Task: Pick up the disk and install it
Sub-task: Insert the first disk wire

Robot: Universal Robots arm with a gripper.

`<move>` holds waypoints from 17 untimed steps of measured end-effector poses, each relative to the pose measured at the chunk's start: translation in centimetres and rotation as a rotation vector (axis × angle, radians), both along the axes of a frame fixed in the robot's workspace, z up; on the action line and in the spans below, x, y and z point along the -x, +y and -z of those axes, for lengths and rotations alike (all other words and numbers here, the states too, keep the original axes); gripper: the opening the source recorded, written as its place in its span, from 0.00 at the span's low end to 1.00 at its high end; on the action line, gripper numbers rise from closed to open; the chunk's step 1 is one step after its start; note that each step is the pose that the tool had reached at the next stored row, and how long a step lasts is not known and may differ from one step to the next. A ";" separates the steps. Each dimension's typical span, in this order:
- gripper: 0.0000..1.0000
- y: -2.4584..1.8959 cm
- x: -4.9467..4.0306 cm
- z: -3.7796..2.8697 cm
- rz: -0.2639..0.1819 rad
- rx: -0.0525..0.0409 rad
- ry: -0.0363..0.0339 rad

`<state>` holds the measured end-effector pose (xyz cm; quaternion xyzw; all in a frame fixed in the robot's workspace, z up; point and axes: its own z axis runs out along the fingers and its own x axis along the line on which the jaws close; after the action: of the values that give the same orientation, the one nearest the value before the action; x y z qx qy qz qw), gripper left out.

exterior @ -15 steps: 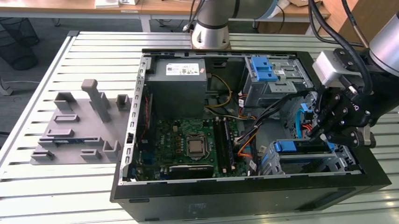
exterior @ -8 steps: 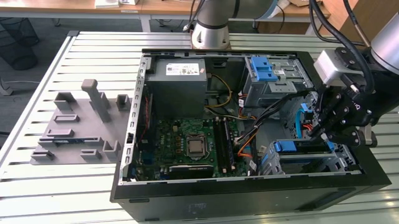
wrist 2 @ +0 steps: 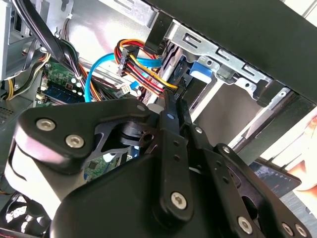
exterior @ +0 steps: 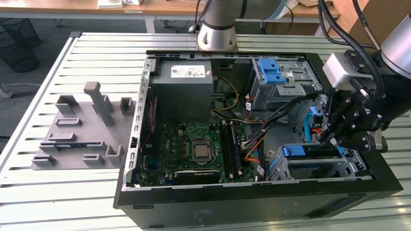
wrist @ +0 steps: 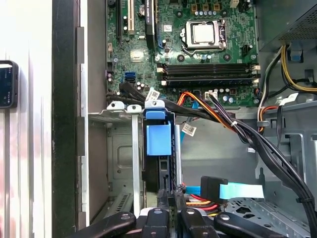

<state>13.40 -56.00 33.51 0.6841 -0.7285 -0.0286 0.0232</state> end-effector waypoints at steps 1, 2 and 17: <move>0.16 0.00 0.00 0.04 0.000 -0.0001 0.0000; 0.16 0.00 0.00 0.07 0.000 -0.0003 0.0000; 0.17 0.00 0.00 0.47 0.000 -0.0037 0.0001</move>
<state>13.40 -56.01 33.03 0.6841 -0.7284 -0.0299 0.0219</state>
